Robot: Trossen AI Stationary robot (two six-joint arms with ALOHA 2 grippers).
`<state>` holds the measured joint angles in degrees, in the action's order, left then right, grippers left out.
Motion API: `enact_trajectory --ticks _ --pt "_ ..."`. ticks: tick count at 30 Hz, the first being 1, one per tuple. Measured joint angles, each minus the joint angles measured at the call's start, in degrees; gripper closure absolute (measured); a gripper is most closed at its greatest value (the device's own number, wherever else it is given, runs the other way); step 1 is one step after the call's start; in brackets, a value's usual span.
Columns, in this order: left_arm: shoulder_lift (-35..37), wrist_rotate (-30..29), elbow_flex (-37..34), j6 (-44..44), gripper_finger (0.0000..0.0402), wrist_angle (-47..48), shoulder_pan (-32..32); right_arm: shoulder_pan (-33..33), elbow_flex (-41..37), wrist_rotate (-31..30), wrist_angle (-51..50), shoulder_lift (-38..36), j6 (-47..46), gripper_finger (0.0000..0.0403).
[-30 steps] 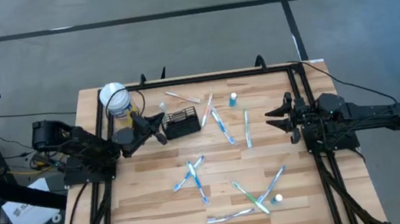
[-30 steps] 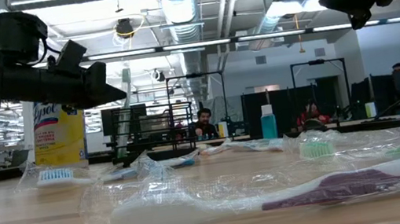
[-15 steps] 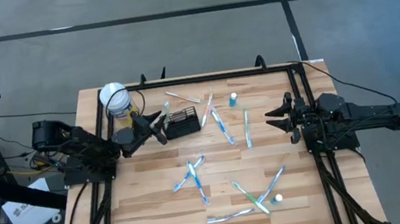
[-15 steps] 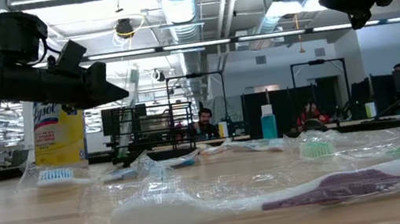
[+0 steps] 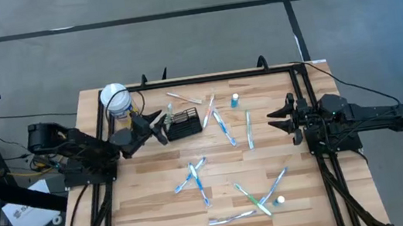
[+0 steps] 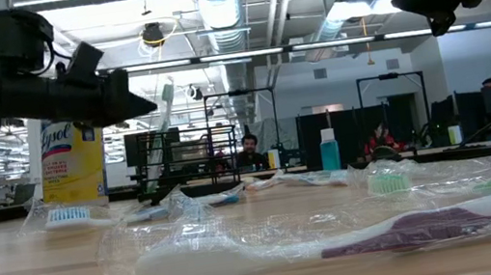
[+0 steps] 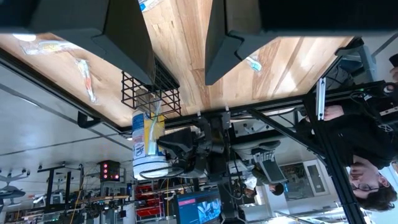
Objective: Pick & Place toothbrushing station
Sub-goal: Put the blue toothbrush into the mesh organizer
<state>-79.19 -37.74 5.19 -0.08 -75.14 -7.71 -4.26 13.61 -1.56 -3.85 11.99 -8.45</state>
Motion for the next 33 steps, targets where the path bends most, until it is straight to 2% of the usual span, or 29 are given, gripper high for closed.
enact_trajectory --ticks 11,24,33 --pt "8.3 0.0 0.0 2.5 0.0289 1.4 4.1 0.0 0.0 0.0 0.0 0.0 -0.1 0.0272" --pt "12.9 -0.6 0.0 2.5 0.0289 14.5 15.9 0.0 0.0 0.0 -0.1 0.0 -0.1 0.0272" --pt "13.2 -0.9 1.6 -2.9 0.0289 21.8 22.6 0.0 0.0 0.0 -0.1 0.0 -0.1 0.0272"
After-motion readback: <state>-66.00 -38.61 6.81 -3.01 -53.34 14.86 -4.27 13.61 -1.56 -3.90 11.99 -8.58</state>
